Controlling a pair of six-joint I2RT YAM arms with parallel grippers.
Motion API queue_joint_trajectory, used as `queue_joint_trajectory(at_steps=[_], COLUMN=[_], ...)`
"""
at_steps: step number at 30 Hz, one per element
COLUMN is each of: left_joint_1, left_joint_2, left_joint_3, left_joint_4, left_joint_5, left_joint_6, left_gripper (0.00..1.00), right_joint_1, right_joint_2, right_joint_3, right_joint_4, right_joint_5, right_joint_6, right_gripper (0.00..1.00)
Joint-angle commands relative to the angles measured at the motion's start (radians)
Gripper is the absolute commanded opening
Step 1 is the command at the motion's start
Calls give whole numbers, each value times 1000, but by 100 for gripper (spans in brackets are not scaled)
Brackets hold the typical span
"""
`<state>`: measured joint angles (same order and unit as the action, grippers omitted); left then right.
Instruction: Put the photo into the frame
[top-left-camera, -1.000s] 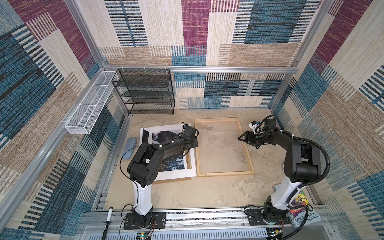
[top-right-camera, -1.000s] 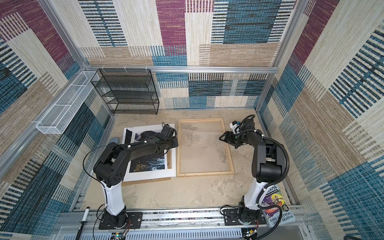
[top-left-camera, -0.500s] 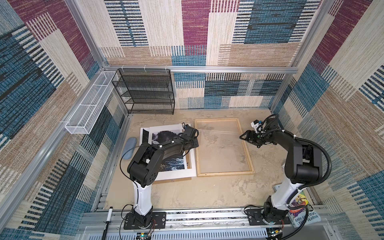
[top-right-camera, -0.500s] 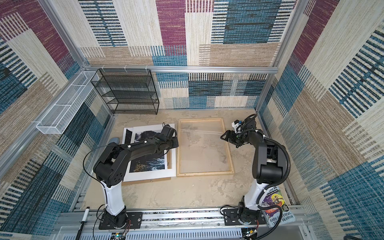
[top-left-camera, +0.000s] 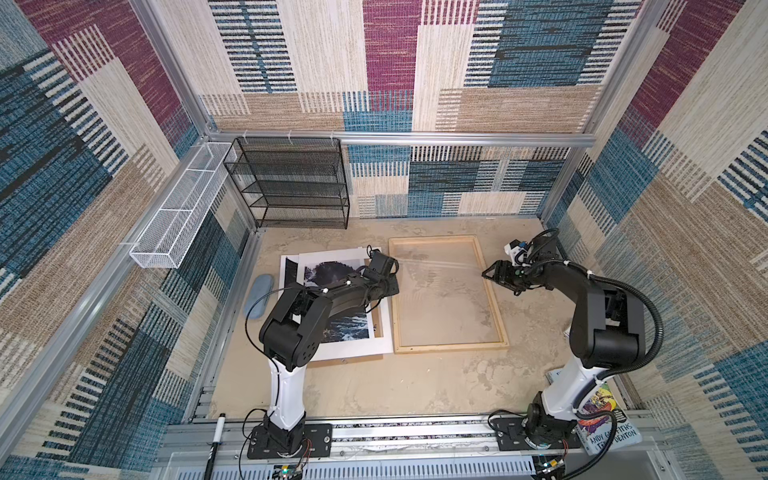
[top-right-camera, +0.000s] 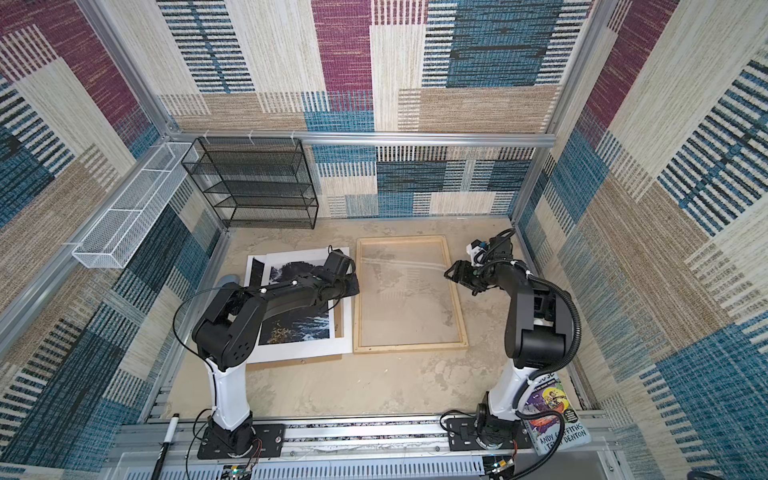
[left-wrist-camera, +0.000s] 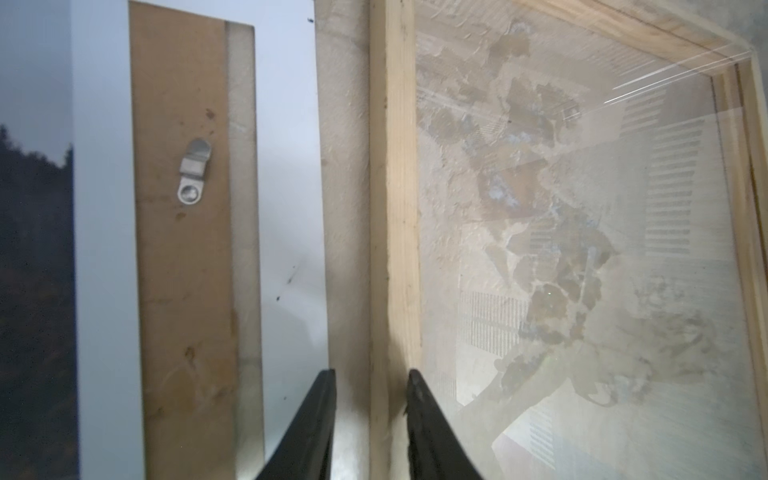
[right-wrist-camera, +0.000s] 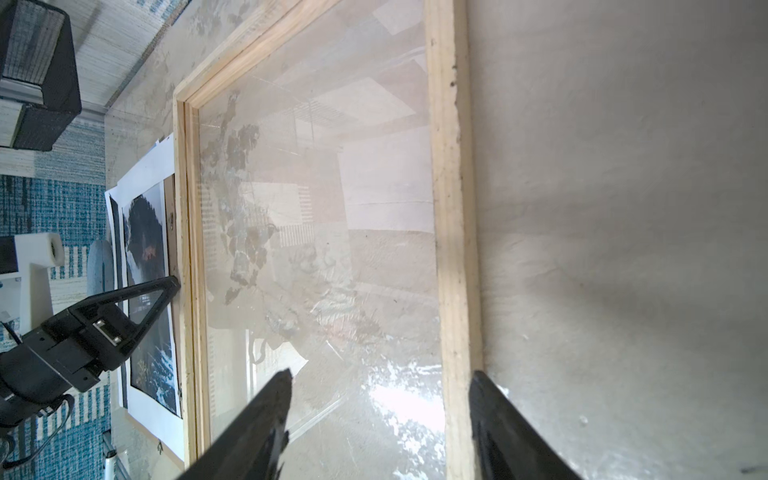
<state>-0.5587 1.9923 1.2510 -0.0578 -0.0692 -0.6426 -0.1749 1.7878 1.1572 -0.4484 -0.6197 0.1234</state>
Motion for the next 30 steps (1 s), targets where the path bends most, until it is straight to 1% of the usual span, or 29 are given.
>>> queue_joint_trajectory(at_steps=[1, 4, 6, 8, 11, 17, 21, 27, 30], left_joint_1=[0, 0, 0, -1, -1, -4, -12, -29, -44], left_joint_2=[17, 20, 19, 19, 21, 13, 5, -1, -26], left_joint_3=[15, 15, 12, 8, -1, -31, -51, -85, -120], left_joint_4=[-13, -15, -15, -14, -14, -16, -14, -4, -5], left_joint_5=[25, 26, 28, 31, 35, 37, 42, 64, 62], left_joint_6=[16, 17, 18, 23, 26, 34, 38, 54, 35], left_gripper=[32, 31, 30, 28, 26, 23, 22, 21, 21], right_joint_1=[-6, -13, -14, -14, -14, -13, -2, 54, 87], right_joint_2=[-14, -28, -32, -30, -18, -19, -24, -13, 14], right_joint_3=[-3, -9, -11, -10, 9, 22, 18, 26, 50], right_joint_4=[36, 48, 63, 87, 91, 113, 134, 168, 183], right_joint_5=[14, 17, 14, -15, 0, 2, -11, -2, 14], right_joint_6=[19, 28, 39, 51, 67, 86, 93, 99, 112], right_gripper=[68, 65, 59, 50, 46, 43, 43, 43, 43])
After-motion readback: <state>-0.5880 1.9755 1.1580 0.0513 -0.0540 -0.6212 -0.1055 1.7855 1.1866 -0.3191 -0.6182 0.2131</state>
